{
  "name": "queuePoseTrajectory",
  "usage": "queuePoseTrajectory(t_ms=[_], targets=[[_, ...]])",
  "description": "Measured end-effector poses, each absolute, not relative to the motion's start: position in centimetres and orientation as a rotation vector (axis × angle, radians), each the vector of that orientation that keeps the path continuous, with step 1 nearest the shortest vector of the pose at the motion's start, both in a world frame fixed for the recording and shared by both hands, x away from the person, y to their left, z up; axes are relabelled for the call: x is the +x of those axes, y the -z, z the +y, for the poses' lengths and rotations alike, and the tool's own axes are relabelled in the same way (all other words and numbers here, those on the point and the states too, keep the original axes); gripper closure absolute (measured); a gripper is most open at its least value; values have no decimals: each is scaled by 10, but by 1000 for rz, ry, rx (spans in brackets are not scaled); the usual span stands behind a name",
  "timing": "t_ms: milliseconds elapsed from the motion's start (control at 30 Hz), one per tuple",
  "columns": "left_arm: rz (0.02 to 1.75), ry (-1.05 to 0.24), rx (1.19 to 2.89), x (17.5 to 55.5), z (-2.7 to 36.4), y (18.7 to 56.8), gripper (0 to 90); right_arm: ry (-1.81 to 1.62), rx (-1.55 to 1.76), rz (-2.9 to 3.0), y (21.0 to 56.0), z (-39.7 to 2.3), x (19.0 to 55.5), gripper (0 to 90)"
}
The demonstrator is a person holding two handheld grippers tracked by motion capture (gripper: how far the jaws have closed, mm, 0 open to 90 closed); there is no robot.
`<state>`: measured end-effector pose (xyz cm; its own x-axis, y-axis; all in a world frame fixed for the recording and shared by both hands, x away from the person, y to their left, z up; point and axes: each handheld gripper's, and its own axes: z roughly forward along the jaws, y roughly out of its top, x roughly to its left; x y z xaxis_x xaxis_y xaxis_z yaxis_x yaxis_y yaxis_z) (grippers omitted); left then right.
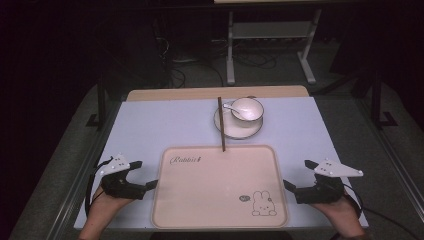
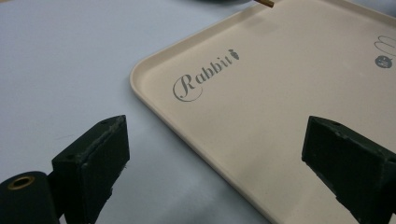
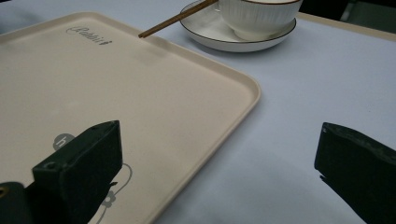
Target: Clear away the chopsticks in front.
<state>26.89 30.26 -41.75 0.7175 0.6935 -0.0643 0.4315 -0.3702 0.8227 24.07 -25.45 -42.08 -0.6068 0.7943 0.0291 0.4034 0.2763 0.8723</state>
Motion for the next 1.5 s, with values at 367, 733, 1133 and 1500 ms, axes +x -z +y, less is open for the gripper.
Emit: queuePoseTrajectory(t_ms=[367, 733, 1133, 1500], targets=[[864, -351, 2041, 281, 293, 409, 69, -1269, 1080, 2143, 422, -252, 241, 2], [860, -364, 2063, 302, 270, 399, 71, -1271, 1083, 2132, 421, -253, 240, 2], [815, -341, 2087, 328, 239, 392, 71, -1271, 1085, 2123, 421, -254, 239, 2], [784, -314, 2110, 360, 204, 388, 71, -1270, 1091, 2114, 421, -255, 238, 2]])
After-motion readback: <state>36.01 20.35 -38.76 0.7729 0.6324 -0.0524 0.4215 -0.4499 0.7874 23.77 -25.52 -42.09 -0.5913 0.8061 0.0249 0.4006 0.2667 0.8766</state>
